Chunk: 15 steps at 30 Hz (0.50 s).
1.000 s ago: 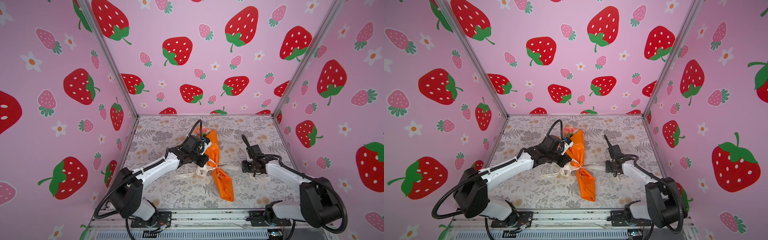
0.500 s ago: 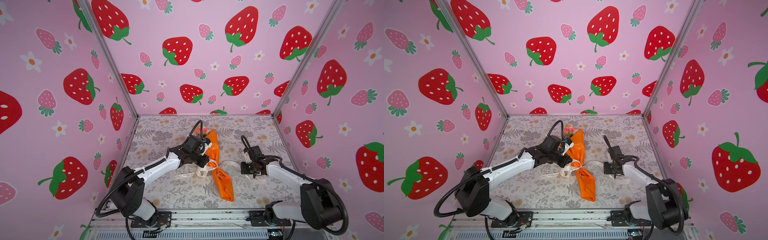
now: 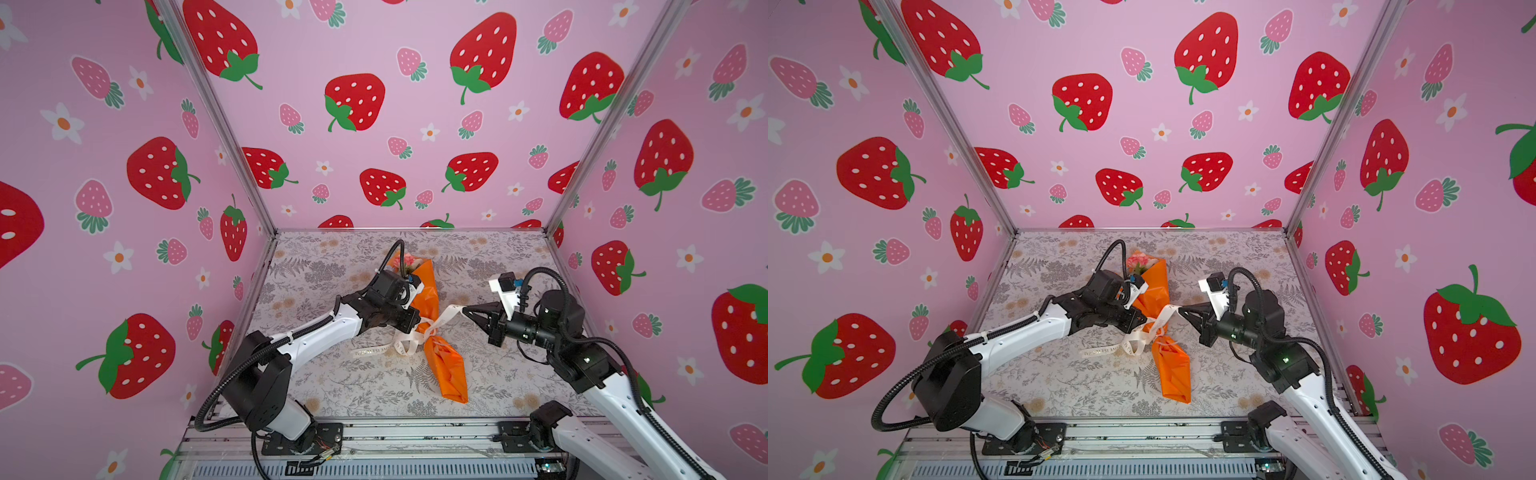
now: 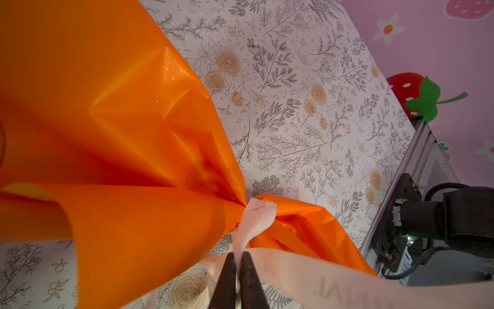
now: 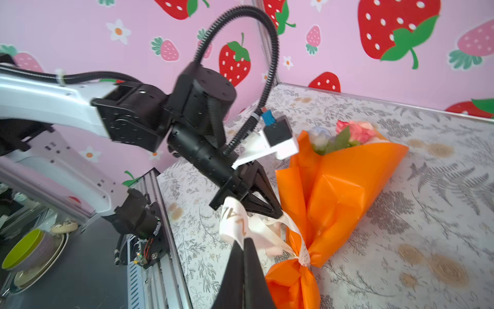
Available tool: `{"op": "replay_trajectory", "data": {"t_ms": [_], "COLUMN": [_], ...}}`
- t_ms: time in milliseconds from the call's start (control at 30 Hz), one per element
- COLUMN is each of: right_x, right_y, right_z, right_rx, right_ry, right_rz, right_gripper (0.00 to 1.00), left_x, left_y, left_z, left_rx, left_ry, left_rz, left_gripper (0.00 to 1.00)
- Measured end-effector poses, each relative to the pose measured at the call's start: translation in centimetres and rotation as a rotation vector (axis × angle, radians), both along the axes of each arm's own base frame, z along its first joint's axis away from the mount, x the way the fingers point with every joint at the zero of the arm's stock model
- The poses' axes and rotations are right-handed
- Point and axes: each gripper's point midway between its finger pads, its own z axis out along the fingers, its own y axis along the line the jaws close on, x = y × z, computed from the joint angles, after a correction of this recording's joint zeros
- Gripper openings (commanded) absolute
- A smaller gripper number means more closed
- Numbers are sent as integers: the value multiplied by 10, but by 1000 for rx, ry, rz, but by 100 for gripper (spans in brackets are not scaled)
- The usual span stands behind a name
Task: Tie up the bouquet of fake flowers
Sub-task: 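Reach the right gripper toward the loose ribbon end while left holds the knot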
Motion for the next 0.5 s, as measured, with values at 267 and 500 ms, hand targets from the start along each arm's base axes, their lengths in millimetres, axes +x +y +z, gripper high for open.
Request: {"op": "replay_trajectory", "data": {"t_ms": [267, 500], "right_x": [48, 55], "right_y": [-26, -49], "right_z": [-79, -187], "right_rx": [-309, -663], "right_ry": [222, 519], "right_rz": [-288, -375], "right_gripper": [0, 0], "left_x": [2, -3], "left_y": [-3, -10], "left_z": [3, 8], "left_rx": [-19, -55], "left_ry": [-6, 5], "left_rz": [3, -31], "left_gripper": [9, 8]}}
